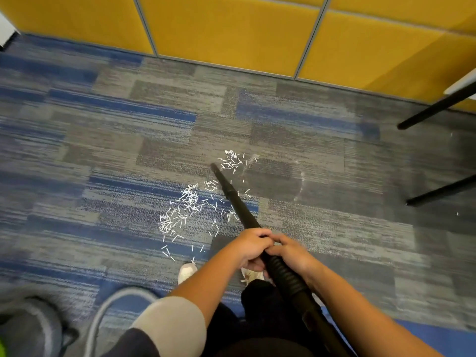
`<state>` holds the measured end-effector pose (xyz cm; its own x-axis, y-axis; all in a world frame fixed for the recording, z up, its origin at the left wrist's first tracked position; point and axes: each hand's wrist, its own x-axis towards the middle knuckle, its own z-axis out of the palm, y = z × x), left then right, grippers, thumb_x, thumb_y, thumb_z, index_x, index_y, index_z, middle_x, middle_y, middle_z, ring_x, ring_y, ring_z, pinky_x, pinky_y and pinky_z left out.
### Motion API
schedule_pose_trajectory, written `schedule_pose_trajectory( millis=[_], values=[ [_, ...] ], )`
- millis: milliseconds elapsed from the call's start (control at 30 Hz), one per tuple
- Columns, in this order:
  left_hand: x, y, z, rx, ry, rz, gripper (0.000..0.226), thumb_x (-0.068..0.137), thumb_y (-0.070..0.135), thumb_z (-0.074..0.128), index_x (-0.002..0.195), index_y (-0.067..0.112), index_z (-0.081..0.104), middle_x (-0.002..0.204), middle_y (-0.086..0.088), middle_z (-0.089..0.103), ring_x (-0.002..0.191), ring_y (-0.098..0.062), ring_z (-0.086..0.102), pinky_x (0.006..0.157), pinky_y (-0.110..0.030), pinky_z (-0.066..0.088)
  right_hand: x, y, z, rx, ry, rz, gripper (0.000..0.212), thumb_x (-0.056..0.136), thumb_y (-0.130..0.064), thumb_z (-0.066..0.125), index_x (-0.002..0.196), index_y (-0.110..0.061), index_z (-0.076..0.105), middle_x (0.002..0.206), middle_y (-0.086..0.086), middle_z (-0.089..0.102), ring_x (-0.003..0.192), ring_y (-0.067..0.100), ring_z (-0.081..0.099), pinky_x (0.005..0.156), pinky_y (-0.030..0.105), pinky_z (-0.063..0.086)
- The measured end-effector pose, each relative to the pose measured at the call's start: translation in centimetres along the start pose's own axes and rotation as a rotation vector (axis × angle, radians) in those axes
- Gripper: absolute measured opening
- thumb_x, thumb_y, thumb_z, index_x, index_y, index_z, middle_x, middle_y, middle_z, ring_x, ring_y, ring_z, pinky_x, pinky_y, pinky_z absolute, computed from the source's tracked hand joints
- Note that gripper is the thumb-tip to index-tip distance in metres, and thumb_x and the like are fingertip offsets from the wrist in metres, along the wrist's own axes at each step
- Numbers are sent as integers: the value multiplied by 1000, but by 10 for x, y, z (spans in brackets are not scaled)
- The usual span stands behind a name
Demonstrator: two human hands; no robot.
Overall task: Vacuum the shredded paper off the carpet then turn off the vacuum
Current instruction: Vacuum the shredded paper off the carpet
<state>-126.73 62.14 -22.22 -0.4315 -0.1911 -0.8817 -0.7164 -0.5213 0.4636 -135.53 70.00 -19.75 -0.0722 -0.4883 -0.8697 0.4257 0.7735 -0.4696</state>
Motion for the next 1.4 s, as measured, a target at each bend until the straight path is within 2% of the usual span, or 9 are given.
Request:
schedule_pose_trajectory(
  millis=[133, 267, 400, 567, 933, 1067, 1167, 1267, 1400],
  values=[
    [-7, -13, -28, 69, -18, 7, 43, 94, 15, 48, 134, 31, 48, 93, -6, 64, 59, -14, 61, 70, -35, 57, 13, 15, 31, 11, 88, 16, 42, 89, 3, 49, 126, -15, 44, 79, 24, 59, 45, 28, 59, 38, 28, 48],
    [-14, -20, -53, 151, -48, 35, 44, 94, 14, 48, 134, 31, 48, 89, -4, 61, 51, -9, 57, 58, -27, 55, 15, 19, 60, 110, 137, -5, 42, 89, 5, 50, 125, -16, 45, 75, 22, 60, 42, 25, 58, 38, 27, 47],
    [-12, -28, -63, 208, -66, 47, 43, 93, 13, 48, 132, 32, 50, 94, -6, 62, 55, -12, 57, 65, -32, 56, 21, 30, 79, 173, 224, -25, 45, 89, 7, 48, 129, -13, 45, 73, 19, 59, 41, 22, 58, 37, 24, 46],
    [-14, -40, -73, 263, -103, 5, 47, 94, 13, 45, 137, 31, 45, 88, -2, 57, 52, -9, 52, 48, -23, 50, 25, 44, 100, 213, 260, -27, 49, 87, 9, 47, 128, -18, 46, 73, 20, 59, 42, 22, 56, 36, 24, 45],
    [-14, -35, -80, 242, -92, 16, 48, 94, 12, 45, 139, 28, 44, 85, 0, 59, 51, -11, 56, 48, -25, 53, 24, 36, 101, 210, 246, -1, 42, 85, 3, 54, 121, -18, 49, 82, 20, 62, 50, 22, 61, 42, 27, 48],
    [-6, -36, -82, 204, -28, 71, 44, 91, 14, 51, 132, 30, 52, 109, -6, 63, 65, -18, 61, 68, -40, 57, 20, 32, 95, 218, 189, 20, 59, 57, -22, 74, 108, -4, 51, 85, 25, 59, 61, 30, 58, 53, 37, 49],
    [-3, -31, -86, 198, 48, 124, 43, 91, 15, 52, 132, 28, 53, 115, -7, 62, 72, -19, 63, 63, -36, 58, 3, 30, 96, 382, -7, 12, 16, 86, -14, 56, 102, -15, 56, 77, 21, 59, 56, 28, 57, 46, 33, 50],
    [1, -23, -91, 268, 56, 108, 45, 94, 18, 47, 138, 28, 47, 118, -9, 60, 73, -17, 61, 50, -26, 52, -6, 32, 96, 364, -46, -20, 25, 97, -14, 43, 119, -26, 48, 73, 15, 64, 49, 22, 58, 42, 25, 48],
    [-6, -15, -83, 210, -32, -3, 65, 94, 18, 49, 149, 35, 19, 124, -8, 55, 79, -20, 62, 56, -30, 54, -2, 27, 91, 311, 41, -18, 41, 98, -13, 42, 135, -31, 41, 71, 19, 61, 47, 25, 57, 39, 26, 47]
  ],
)
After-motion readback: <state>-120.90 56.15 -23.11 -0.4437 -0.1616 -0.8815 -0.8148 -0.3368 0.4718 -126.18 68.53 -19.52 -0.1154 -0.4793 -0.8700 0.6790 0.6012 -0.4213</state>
